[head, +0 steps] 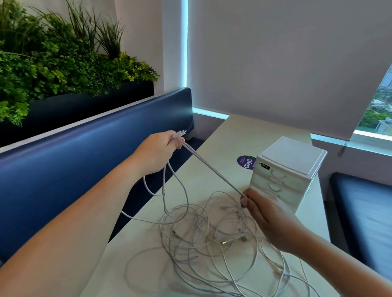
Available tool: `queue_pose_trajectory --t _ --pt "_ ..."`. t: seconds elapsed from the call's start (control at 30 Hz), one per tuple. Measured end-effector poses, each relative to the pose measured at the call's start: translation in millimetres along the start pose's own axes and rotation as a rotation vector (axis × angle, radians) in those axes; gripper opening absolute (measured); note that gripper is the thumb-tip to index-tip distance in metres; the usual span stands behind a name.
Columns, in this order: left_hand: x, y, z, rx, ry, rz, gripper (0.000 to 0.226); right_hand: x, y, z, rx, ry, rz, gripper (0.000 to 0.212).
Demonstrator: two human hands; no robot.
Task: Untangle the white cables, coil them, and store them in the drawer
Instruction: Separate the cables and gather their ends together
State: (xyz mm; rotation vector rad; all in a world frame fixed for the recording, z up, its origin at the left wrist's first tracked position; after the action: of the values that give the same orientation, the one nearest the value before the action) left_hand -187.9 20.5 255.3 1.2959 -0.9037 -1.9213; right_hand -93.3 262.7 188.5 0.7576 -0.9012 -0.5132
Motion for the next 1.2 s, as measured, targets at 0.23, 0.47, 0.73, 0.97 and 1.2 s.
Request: queue_pose_trajectory --t 0.23,0.47,0.73,0.97,1.2 --pt "4.1 -8.3 1.6 0.059 0.014 0.032 0.034 30.1 3.6 -4.2 -0.037 0.164 -0.076 0.023" --pt "16.5 -19.6 -2.8 0.094 0.05 -0.177 0.036 2.3 2.6 -12.2 0.049 0.047 -0.059 0.024" --pt "19.5 22.5 1.1 -0.138 0.04 -0.403 0.035 -109.3 -42.9 -88.5 0.836 -0.455 -0.439 0.021" --pt "-11.6 33.3 -2.8 -0.105 0.004 -0.677 0.034 -60.6 -49.6 -31.2 0.51 -0.278 -0.168 0.055" --pt "-36.2 36.1 -14.3 -0.121 -0.003 -0.875 0.035 44.0 -88.9 57.9 0.256 -0.054 0.139 0.105"
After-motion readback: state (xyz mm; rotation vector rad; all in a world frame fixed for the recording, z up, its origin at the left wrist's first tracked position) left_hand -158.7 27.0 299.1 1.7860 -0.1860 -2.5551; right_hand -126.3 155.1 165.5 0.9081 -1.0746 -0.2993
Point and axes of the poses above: each hand's wrist, its own z-axis towards the middle knuckle, its own y-axis out of the back of the hand, x = y × z, the point moved 6 cm from there along z, towards the middle knuckle, and after that the axes turned 8 degrees about z, right-handed, at the moved point
